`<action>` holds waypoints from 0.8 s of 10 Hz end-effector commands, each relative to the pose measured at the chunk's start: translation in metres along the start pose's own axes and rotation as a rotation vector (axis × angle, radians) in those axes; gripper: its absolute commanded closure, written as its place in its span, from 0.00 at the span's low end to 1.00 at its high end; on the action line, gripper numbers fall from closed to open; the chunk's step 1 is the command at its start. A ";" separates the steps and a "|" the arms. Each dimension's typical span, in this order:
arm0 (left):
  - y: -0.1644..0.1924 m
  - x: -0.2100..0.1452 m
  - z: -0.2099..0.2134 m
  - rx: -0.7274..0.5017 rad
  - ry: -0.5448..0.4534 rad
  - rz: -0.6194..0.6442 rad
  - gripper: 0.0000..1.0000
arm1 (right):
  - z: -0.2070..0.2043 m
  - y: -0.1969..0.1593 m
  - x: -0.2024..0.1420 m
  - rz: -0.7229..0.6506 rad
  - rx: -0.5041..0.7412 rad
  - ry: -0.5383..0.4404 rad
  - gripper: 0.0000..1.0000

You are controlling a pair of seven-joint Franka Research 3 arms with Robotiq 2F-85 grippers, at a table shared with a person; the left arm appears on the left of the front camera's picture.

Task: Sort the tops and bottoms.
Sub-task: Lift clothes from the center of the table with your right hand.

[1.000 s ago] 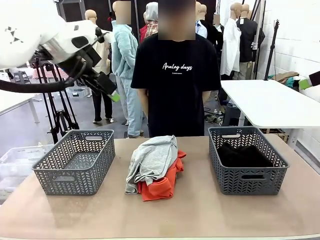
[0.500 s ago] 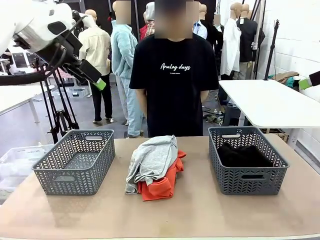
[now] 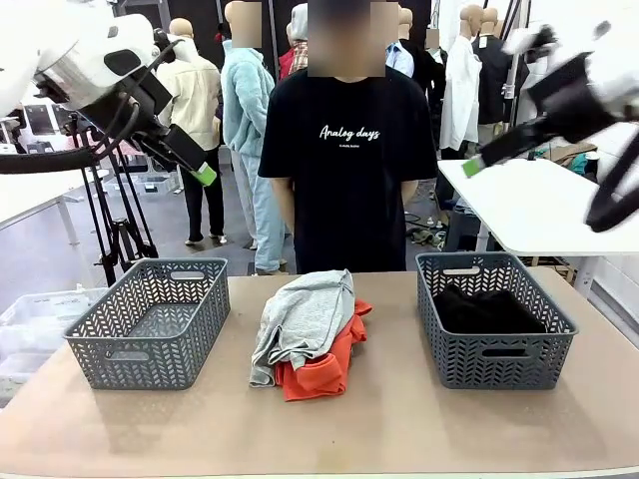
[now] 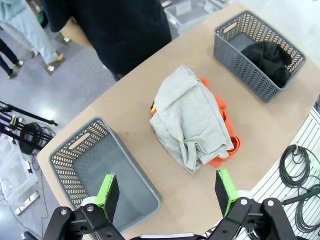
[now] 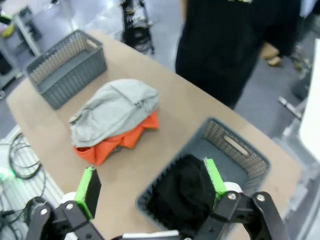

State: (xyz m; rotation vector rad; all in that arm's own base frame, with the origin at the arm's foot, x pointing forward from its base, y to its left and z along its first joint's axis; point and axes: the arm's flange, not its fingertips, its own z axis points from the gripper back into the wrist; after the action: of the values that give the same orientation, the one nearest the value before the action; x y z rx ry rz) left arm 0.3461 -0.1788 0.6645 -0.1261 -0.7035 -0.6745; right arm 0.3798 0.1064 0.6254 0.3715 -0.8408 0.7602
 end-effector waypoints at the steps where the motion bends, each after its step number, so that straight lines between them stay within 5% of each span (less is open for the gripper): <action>1: 0.000 0.000 0.002 0.000 0.008 -0.003 0.00 | -0.046 -0.036 0.033 0.058 0.096 0.030 0.00; 5: 0.000 0.000 0.002 0.000 0.008 -0.003 0.00 | -0.166 -0.010 0.047 0.069 0.175 0.061 0.00; 8: 0.000 0.000 0.002 0.000 0.008 -0.003 0.00 | -0.211 0.019 0.025 0.049 0.320 0.202 0.00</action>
State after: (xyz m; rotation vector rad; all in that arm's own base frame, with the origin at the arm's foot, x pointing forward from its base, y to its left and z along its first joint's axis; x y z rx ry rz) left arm 0.3459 -0.1789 0.6648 -0.1261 -0.7024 -0.6750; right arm 0.4867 0.2591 0.5078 0.5194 -0.5824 0.9426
